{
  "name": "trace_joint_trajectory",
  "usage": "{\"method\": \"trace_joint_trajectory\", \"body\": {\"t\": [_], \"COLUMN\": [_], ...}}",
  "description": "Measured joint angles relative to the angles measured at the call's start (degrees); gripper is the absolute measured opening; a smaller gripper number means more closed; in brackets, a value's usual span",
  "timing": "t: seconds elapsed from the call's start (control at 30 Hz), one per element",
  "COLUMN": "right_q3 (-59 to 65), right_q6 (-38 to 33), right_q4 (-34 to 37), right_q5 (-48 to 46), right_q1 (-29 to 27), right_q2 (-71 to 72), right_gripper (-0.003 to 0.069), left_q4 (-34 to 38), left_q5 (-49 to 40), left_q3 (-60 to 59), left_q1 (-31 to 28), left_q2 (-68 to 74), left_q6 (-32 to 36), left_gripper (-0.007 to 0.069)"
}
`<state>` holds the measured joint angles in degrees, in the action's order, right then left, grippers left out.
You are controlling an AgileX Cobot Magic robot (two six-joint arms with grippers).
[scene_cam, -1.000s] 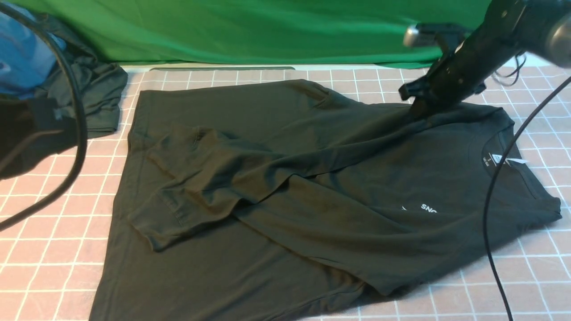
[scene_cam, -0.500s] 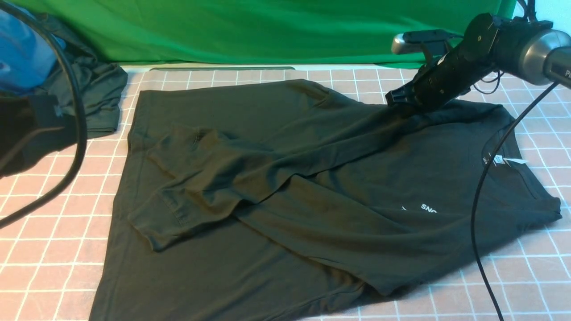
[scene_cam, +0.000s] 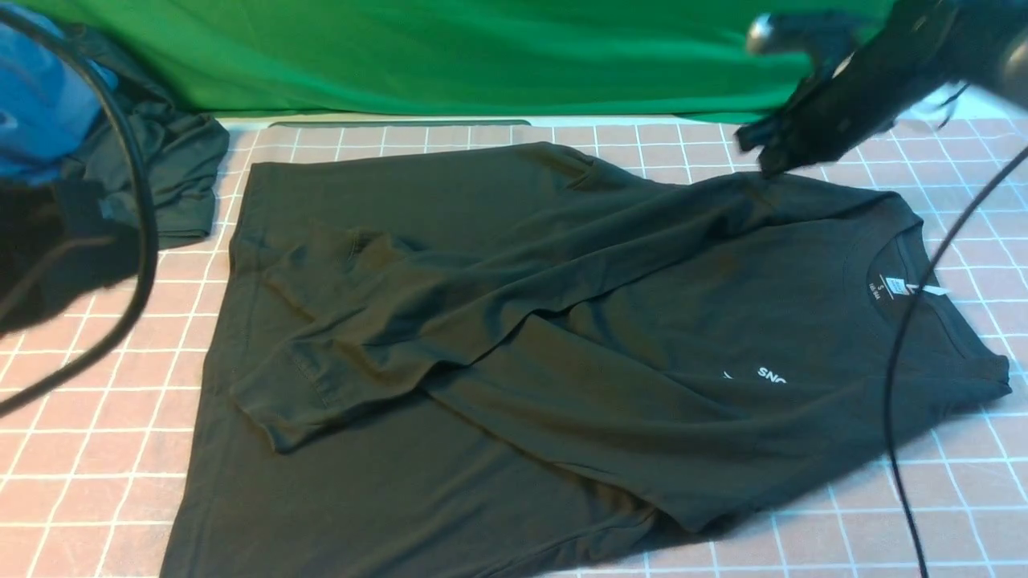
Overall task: Fold a long-sleeved shirt over a pink coffee tablecloth.
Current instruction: 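Grasp the near edge of the shirt at its hem and shoulder corners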
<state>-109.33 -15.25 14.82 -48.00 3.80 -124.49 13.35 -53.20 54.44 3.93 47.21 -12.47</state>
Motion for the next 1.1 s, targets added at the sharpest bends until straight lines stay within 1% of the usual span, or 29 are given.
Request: {"method": "trace_joint_trajectory", "body": {"t": [0.07,0.17,0.23,0.37,0.5,0.53,0.6,0.67,0.7,0.77,0.8,0.87,0.9,0.93,0.97,1.0,1.03,1.07,1.1], "right_q3": [0.0,0.0,0.8,6.8,17.7,18.4,25.7,32.4,35.9,38.0,39.9,41.6,41.8,41.8,41.8,41.8,41.8,41.8,41.8], "right_q6": [-0.5,-1.7,-2.4,-3.3,-3.8,-3.8,-4.2,-4.3,-4.4,-4.5,-4.5,-4.5,-4.5,-4.5,-4.5,-4.5,-4.5,-4.5,-4.5], "right_q4": [0.0,0.0,-0.1,-0.7,-1.0,-1.1,-1.3,-1.4,-1.4,-1.4,-1.4,-1.4,-1.4,-1.4,-1.4,-1.3,-1.3,-1.2,-1.2], "right_q5": [-4.8,-11.1,-16.3,-20.4,-19.3,-18.8,-15.3,-11.3,-9.5,-8.1,-6.4,-5.0,-4.6,-4.6,-4.0,-3.7,-3.7,-3.4,-3.4], "right_q1": [-1.0,-1.8,-2.0,-2.0,-2.8,-2.8,-3.1,-3.1,-3.1,-3.1,-3.1,-3.1,-3.1,-3.1,-3.1,-3.1,-3.1,-3.1,-3.1], "right_q2": [5.0,11.7,16.4,22.9,29.3,30.0,33.9,37.4,38.9,40.1,41.3,42.2,42.4,42.5,42.5,42.5,42.5,42.6,42.6], "right_gripper": [0.0038,0.0038,0.0038,0.0038,0.0038,0.0038,0.0038,0.0038,0.0038,0.0038,0.0038,0.0038,0.0038,0.0038,0.0038,0.0038,0.0038,0.0038,0.0038], "left_q4": [-2.5,-5.9,-7.0,-6.4,-5.9,-5.9,-5.9,-7.3,-9.2,-10.8,-13.3,-15.3,-16.0,-16.0,-16.4,-16.5,-16.6,-16.9,-17.0], "left_q5": [-6.2,-13.6,-14.9,-15.9,-13.8,-13.2,-10.1,-7.4,-5.1,-3.3,-0.9,2.0,4.1,4.4,5.7,6.5,6.9,7.5,8.0], "left_q3": [0.0,0.0,0.0,-0.2,-4.7,-5.5,-10.3,-15.0,-17.1,-18.6,-20.3,-22.0,-23.0,-23.1,-23.7,-23.9,-24.0,-24.0,-24.0], "left_q1": [0.0,0.0,0.0,0.0,0.0,0.0,0.0,0.0,0.0,0.0,0.0,0.0,0.0,0.0,0.0,0.0,0.0,0.0,0.0], "left_q2": [1.7,6.6,11.1,19.2,23.8,24.1,24.7,24.8,24.7,24.7,24.7,24.7,24.7,24.7,25.0,25.5,26.0,27.0,28.0], "left_q6": [-3.5,-6.0,-7.2,-7.8,-7.8,-7.8,-7.8,-8.4,-9.6,-10.4,-11.5,-12.7,-13.1,-13.2,-13.7,-14.1,-14.4,-15.0,-15.2], "left_gripper": [0.0014,0.0014,0.0014,0.0014,0.0014,0.0015,0.0016,0.0022,0.0041,0.0061,0.0097,0.016,0.0221,0.0229,0.0295,0.0344,0.0363,0.0429,0.0463]}}
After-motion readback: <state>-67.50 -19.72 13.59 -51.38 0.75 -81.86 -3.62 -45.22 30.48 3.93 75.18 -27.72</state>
